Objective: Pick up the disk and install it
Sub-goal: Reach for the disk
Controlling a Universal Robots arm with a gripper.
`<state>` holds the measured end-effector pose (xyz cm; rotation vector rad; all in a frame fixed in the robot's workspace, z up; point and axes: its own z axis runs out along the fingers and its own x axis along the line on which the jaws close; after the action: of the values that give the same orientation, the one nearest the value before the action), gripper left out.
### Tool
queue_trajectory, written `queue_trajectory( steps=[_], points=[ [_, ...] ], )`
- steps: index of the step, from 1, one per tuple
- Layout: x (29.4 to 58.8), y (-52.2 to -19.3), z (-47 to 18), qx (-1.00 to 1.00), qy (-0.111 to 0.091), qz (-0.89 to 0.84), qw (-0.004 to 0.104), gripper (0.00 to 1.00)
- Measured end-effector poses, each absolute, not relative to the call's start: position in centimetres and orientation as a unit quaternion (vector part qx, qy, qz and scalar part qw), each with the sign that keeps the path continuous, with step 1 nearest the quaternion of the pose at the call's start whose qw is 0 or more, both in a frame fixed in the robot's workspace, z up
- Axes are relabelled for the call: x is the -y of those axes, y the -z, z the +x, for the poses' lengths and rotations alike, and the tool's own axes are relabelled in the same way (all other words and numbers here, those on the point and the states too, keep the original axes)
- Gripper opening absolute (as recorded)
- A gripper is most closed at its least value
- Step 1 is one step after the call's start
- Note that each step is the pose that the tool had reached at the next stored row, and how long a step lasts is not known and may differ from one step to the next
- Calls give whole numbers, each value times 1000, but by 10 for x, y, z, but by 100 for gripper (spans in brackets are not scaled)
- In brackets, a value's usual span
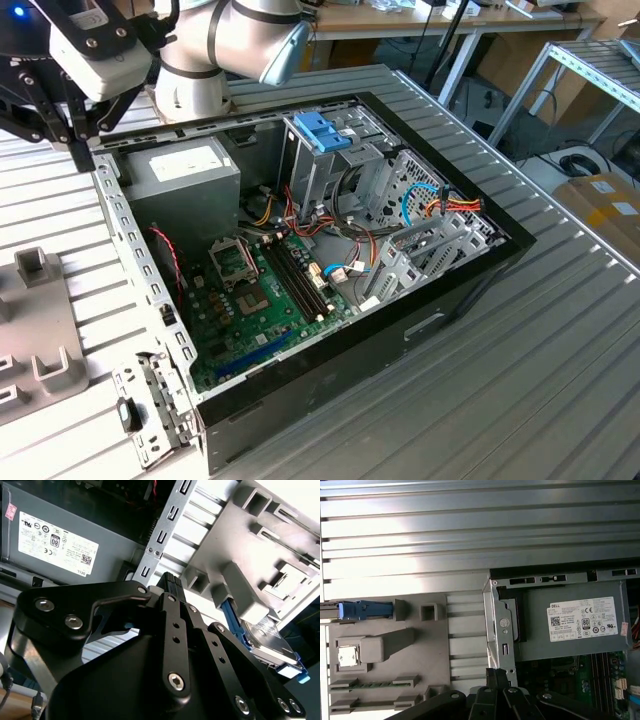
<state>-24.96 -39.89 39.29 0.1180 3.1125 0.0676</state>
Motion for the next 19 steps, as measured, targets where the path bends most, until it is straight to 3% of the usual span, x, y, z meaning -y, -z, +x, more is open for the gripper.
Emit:
queue_trajectory(
  steps=[19],
  points=[
    [399, -393, -258, -999, -22, 38, 13, 10]
  ],
)
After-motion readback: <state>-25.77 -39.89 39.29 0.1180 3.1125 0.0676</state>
